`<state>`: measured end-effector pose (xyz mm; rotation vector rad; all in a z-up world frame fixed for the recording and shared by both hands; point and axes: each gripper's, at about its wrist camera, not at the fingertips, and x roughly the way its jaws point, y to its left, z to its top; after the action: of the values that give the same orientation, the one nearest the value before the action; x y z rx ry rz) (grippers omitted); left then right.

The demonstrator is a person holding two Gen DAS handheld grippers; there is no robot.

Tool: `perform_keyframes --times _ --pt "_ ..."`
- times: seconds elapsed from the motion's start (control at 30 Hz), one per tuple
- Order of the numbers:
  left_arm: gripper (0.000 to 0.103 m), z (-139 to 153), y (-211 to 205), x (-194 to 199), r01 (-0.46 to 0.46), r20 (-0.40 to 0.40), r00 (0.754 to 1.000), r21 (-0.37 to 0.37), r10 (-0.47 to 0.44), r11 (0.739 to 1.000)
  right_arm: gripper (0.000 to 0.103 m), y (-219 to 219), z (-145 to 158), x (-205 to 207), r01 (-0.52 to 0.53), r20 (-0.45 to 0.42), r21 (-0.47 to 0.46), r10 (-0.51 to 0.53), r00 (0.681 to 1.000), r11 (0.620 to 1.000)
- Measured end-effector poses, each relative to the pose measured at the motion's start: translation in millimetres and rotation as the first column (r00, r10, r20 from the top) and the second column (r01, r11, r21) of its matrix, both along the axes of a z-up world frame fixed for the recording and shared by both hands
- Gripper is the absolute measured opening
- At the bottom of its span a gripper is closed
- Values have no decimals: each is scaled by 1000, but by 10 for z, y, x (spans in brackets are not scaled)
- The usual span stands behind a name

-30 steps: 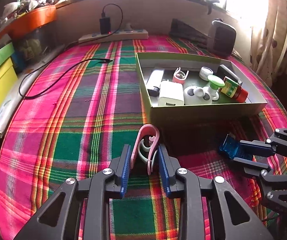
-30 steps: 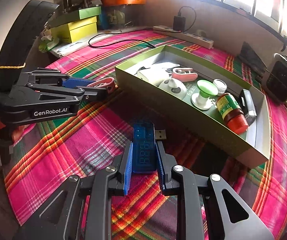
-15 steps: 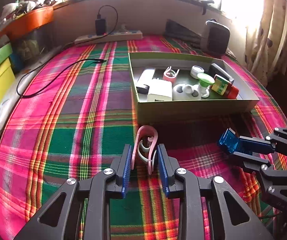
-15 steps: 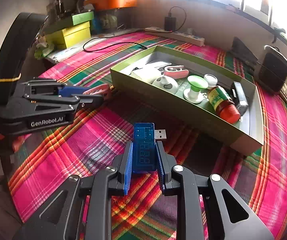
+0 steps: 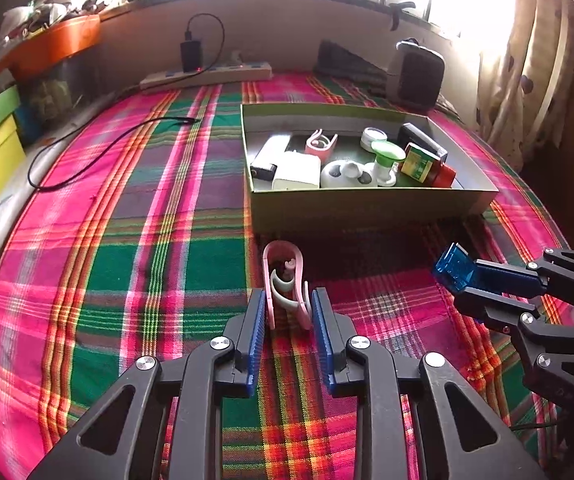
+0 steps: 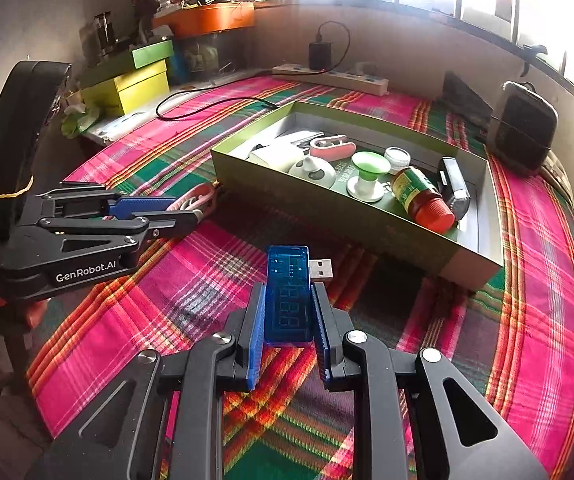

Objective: Organize rigid objects
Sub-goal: 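Lift the cable winder and USB meter and carry them toward the tray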

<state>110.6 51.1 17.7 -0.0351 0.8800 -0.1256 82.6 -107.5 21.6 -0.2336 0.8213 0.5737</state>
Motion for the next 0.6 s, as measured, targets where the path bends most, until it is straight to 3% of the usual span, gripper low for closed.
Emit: perform_keyframes --times 0.37,0.47,0.6 --pt "23 -20 -37 76 9 -10 1000 10 -9 1000 23 -29 12 -32 13 6 8 -13 1000 1000" --pt "30 -19 -45 131 -1 -11 1000 34 2 999 23 -33 8 -33 14 4 7 -14 1000 1000" --pt "31 -30 -36 195 -3 -14 1000 26 4 1000 23 -37 3 -24 17 2 7 -17 1000 1000"
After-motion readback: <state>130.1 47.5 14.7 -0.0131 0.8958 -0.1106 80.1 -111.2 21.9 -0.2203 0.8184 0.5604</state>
